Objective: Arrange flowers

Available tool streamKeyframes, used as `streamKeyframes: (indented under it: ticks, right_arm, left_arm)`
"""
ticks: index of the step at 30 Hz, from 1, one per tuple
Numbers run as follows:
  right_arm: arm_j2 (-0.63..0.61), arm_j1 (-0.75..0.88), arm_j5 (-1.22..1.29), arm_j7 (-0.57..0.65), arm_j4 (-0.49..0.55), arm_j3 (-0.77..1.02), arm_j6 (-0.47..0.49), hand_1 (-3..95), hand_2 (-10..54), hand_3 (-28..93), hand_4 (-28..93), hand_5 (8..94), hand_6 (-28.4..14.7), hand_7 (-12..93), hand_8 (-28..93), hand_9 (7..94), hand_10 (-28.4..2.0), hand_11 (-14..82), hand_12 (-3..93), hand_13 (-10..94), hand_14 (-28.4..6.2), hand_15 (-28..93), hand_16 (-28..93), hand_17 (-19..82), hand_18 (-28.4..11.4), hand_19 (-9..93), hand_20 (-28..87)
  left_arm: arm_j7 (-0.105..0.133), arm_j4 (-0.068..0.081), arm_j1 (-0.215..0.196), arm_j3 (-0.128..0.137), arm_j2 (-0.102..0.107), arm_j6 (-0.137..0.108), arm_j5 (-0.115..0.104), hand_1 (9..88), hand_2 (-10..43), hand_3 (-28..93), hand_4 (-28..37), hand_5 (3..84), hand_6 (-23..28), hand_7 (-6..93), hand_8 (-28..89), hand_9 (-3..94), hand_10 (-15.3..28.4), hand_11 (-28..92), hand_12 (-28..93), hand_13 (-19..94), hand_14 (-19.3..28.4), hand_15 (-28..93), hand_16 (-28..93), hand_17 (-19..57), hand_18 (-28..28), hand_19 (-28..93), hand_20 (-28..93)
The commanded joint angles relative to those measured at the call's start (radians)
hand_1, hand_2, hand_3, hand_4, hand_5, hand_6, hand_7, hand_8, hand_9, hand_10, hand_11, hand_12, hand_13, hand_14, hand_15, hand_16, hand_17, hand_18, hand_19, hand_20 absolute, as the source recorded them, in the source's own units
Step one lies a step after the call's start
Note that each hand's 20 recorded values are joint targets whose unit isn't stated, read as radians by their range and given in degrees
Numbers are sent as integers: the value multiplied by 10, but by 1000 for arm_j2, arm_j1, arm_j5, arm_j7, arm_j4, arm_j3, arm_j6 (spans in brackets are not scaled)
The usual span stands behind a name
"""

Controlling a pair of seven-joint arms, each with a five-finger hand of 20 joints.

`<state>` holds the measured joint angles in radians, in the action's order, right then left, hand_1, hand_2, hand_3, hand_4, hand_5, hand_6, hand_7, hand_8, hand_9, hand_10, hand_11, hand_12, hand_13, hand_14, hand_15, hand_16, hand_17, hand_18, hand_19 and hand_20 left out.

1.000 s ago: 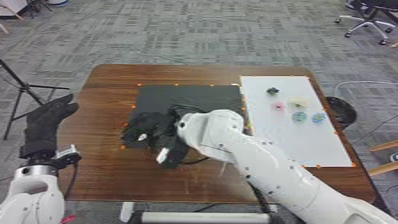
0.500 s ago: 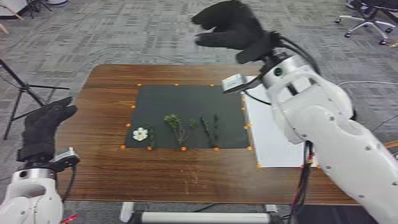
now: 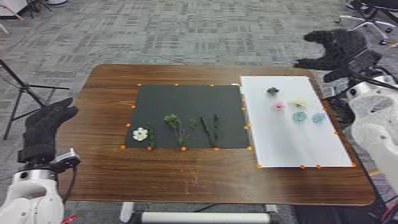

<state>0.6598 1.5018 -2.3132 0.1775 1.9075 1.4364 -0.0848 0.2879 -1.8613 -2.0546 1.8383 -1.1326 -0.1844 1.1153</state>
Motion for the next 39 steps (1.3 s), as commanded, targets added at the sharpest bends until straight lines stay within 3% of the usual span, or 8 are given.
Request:
streamKeyframes:
  ticks: [1,5,6,8,11,17,32,39]
  right_arm:
    - [-5,135,-12,-8,-56,0,65,301,-95,659,-245,481,-31,137,-46,541,-146,104,206,642,-122,336,309,294,-211,565,501]
    - [4,119,-42,-19,-99,-15,116,318,-95,664,-243,480,-28,145,-50,552,-142,113,205,648,-120,355,305,296,-211,575,504]
    - [8,111,-48,-18,-108,-20,137,322,-95,668,-243,481,-27,146,-51,555,-140,116,204,649,-119,358,303,296,-210,576,505]
    - [9,94,-63,-20,-137,-40,139,328,-95,670,-243,480,-26,149,-52,557,-139,119,203,651,-118,363,302,296,-210,579,505]
    - [17,68,-82,-24,-175,-62,173,338,-95,674,-243,481,-23,155,-53,561,-138,122,201,652,-116,372,302,296,-211,583,508]
    - [28,75,-103,-23,-210,-68,163,357,-95,683,-242,493,-17,174,-58,577,-133,133,199,660,-109,392,299,297,-209,595,512]
    - [30,138,-89,-25,-175,-69,167,375,-95,685,-248,527,-7,222,-70,620,-133,174,210,676,-102,445,301,302,-210,625,533]
    - [47,112,-105,-2,-218,-134,109,403,-95,679,-250,540,0,232,-72,640,-132,183,210,686,-99,458,300,310,-210,635,536]
  left_arm:
    - [-1,-6,-19,-7,-15,1,3,283,9,687,-207,499,31,156,-70,518,141,233,148,414,171,190,33,64,135,143,202]
    - [-8,-2,-15,-14,-15,8,7,284,9,686,-208,503,32,155,-70,520,142,234,148,417,170,189,32,66,134,142,202]
    - [-12,-9,-21,-15,-15,3,7,283,9,686,-207,503,32,155,-70,520,142,234,148,418,170,188,32,66,134,141,203]
    - [-3,-4,-24,-7,-20,15,6,283,9,686,-207,504,32,156,-70,520,142,235,148,418,170,188,32,66,134,141,203]
    - [5,-4,-26,-7,-21,10,5,283,9,687,-207,505,32,156,-70,520,142,234,149,419,170,187,32,66,134,140,204]
    - [4,-1,-13,-19,-18,-1,2,283,8,687,-207,506,33,156,-70,520,143,234,149,419,170,186,33,66,134,139,205]
    - [-1,-6,-12,-11,-23,3,6,281,7,688,-208,508,33,155,-70,521,141,234,148,420,169,186,33,66,134,138,205]
    - [0,-4,-6,-16,-25,3,5,283,8,687,-209,507,32,155,-70,522,142,233,148,420,168,186,33,67,134,137,204]
